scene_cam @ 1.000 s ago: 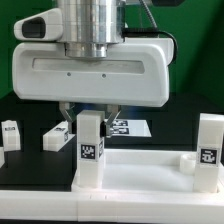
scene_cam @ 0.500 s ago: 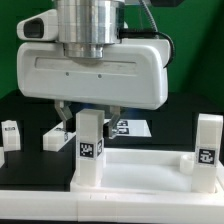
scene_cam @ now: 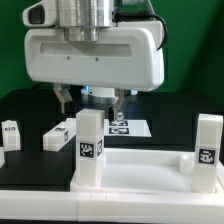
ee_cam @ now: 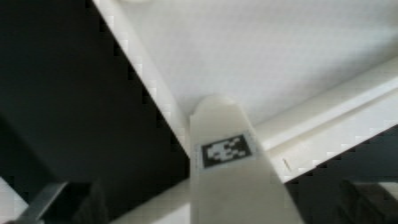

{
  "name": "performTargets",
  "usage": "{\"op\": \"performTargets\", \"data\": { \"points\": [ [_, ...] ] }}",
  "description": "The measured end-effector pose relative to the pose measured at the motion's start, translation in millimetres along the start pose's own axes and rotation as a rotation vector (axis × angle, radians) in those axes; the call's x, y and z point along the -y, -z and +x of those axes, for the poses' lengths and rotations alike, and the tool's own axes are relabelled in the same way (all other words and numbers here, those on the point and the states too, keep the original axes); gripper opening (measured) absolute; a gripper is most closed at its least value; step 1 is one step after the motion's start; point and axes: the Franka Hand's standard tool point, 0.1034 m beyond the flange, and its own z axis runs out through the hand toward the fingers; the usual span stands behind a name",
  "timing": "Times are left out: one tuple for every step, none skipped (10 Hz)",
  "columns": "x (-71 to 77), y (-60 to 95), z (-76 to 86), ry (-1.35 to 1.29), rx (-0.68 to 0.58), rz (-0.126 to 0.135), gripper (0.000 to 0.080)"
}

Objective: Assemble desk

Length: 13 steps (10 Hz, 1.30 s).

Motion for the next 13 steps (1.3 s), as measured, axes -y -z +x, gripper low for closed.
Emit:
{"op": "performTargets", "data": {
  "points": [
    [3.6, -0.1, -3.3, 0.003, 0.002, 0.0, 0.0649],
    [1.6, -1.2, -2.3, 0.006, 0.002, -0.002, 0.0649],
    [1.6, -1.4, -2.4, 0.006, 0.003, -0.002, 0.0649],
    [1.9, -1.5, -2.6, 0.007, 0.003, -0.002, 0.0649],
    [1.8, -1.7, -2.7, 0.007, 0.003, -0.002, 0.0649],
    [1.9, -1.9, -3.1, 0.005, 0.004, -0.002, 0.0649],
    [3.0, -1.5, -10.3, -0.108, -0.006, 0.012, 0.0649],
    [7.1, -0.9, -24.4, -0.175, -0.001, 0.012, 0.0649],
    [10.4, -2.9, -30.1, -0.184, 0.004, 0.012, 0.0649],
    [9.1, -3.8, -28.5, -0.187, 0.004, 0.011, 0.0649],
    [9.1, -4.3, -28.8, -0.188, 0.005, 0.01, 0.0649],
    [10.1, -4.9, -29.6, -0.228, 0.007, 0.013, 0.0649],
    [11.5, -5.4, -30.7, -0.318, 0.012, 0.019, 0.0649]
  ]
}}
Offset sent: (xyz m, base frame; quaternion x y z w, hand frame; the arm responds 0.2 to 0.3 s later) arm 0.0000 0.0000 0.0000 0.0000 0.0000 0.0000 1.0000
